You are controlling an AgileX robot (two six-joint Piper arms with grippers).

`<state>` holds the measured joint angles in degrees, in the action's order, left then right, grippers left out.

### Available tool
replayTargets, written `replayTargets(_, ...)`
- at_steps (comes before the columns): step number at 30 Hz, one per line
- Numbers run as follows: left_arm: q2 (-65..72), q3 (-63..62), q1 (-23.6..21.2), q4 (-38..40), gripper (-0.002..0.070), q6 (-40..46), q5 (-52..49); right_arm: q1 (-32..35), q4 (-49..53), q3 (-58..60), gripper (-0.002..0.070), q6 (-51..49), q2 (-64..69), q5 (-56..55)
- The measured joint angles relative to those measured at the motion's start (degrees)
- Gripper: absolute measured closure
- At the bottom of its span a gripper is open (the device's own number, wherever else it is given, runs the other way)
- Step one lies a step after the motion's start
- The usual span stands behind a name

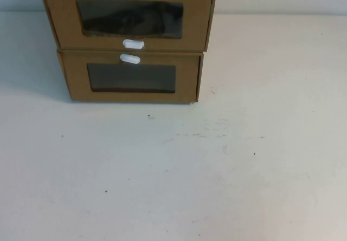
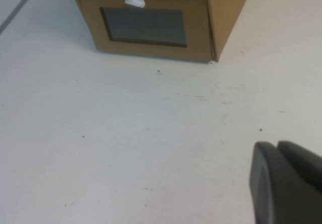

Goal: Close the shoe box

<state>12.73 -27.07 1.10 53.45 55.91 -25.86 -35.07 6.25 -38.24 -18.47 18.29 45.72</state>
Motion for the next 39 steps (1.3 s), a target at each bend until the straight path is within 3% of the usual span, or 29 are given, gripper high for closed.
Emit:
replayTargets(7,-9.3,13.5,0.0,1.1,0.0680,0.0,9.8,0.0,2.3,11.6,0.0687,-1.0,-7.4,-13.6)
replayTargets(16,-9.6,26.7,0.0,4.0,0.0680,0.0,21.2,0.0,0.3,23.9,0.0687,-1.2,-3.5,-33.6)
replayTargets(39,-9.6,28.6,0.0,4.6,0.0680,0.0,21.9,0.1,0.8,26.8,0.0687,-1.2,-0.3,-33.3)
